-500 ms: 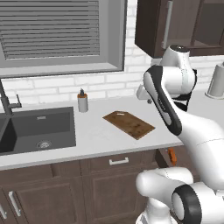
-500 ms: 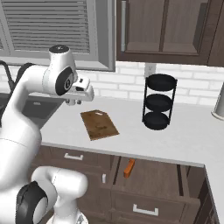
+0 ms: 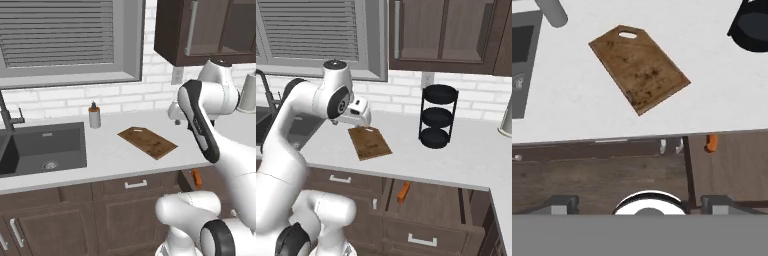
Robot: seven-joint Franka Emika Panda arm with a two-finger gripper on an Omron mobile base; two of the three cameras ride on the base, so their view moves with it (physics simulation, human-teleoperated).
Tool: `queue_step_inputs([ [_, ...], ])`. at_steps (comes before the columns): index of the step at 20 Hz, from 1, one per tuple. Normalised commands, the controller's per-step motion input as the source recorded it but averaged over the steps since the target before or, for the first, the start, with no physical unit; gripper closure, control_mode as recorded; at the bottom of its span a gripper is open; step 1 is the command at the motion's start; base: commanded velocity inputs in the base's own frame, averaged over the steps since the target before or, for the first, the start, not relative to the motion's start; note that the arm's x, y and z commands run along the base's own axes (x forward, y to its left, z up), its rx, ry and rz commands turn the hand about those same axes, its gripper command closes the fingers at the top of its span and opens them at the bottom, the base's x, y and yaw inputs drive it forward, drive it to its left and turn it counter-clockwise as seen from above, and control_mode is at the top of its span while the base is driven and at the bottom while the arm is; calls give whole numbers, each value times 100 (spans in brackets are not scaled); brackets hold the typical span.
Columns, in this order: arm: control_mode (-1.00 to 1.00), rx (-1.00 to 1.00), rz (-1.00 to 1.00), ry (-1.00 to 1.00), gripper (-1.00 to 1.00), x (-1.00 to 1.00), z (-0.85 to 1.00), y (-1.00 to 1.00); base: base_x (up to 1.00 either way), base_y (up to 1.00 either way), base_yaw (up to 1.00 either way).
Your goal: Pick up the knife from the drawer and place it on the cutting board. Then place the meat from the plate to the cutting board.
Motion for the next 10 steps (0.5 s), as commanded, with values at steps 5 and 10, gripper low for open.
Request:
queue_step_inputs([
  [5,-100,19,-14,5,-100,-44,-60,-100,0,0,0],
  [10,-100,8,-15,15,-100,-49,-76,-100,0,0,0],
])
